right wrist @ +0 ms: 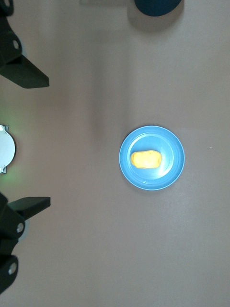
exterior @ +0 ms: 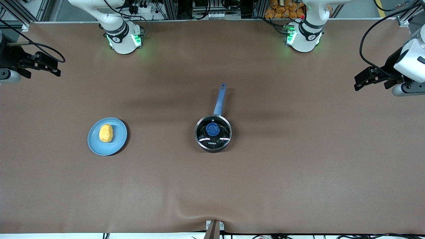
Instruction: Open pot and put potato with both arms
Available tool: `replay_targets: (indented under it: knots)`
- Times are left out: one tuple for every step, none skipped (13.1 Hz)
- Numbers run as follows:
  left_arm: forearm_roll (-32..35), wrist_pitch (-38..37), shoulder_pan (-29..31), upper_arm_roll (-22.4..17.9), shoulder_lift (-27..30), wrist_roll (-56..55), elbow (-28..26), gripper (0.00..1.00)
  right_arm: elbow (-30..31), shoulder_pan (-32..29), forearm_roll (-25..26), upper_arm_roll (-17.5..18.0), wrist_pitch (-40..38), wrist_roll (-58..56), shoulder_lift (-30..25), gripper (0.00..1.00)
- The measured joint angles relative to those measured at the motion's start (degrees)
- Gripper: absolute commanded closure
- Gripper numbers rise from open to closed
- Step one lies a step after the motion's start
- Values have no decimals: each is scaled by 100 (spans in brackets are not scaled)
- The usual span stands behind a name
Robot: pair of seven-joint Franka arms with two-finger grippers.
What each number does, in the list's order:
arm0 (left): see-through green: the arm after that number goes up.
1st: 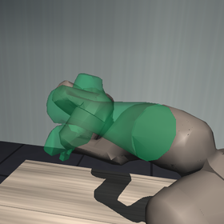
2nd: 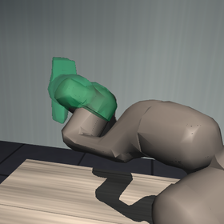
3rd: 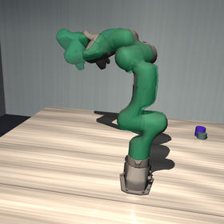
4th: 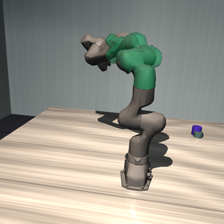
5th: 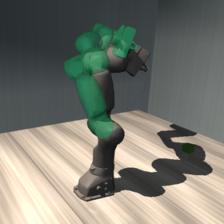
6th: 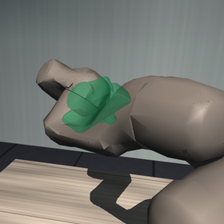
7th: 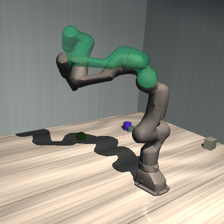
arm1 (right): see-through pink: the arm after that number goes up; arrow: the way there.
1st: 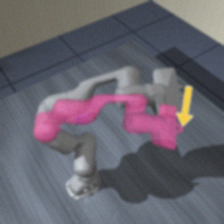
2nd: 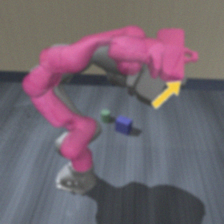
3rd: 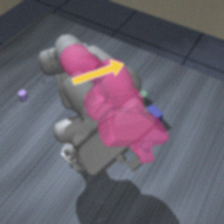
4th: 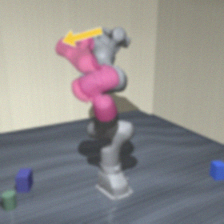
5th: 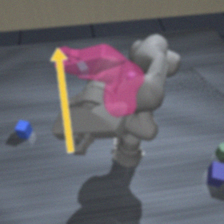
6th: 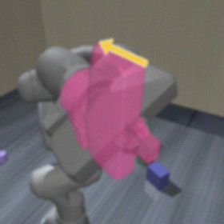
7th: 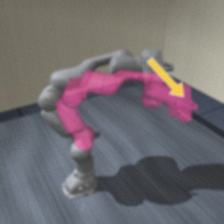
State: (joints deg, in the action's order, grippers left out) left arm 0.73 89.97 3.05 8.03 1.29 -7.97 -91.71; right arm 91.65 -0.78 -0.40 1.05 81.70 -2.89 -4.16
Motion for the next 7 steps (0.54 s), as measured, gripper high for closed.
replay_targets:
  knots:
    - [0, -5, 0, -1, 0, 0, 12, 0, 0, 0, 0, 0, 0, 0, 0, 0]
    - [0, -11, 0, -1, 0, 0, 14, 0, 0, 0, 0, 0, 0, 0, 0, 0]
    - [0, -21, 0, -1, 0, -1, 14, 0, 0, 0, 0, 0, 0, 0, 0, 0]
    - [0, -33, 0, -1, 0, -1, 14, 0, 0, 0, 0, 0, 0, 0, 0, 0]
    - [0, -40, 0, -1, 0, -1, 14, 0, 0, 0, 0, 0, 0, 0, 0, 0]
    - [0, -49, 1, -1, 0, -1, 14, 0, 0, -1, 0, -2, 0, 0, 0, 0]
    - [0, -72, 1, -1, 0, -2, 14, 0, 0, -1, 0, -5, -1, 0, 0, 0]
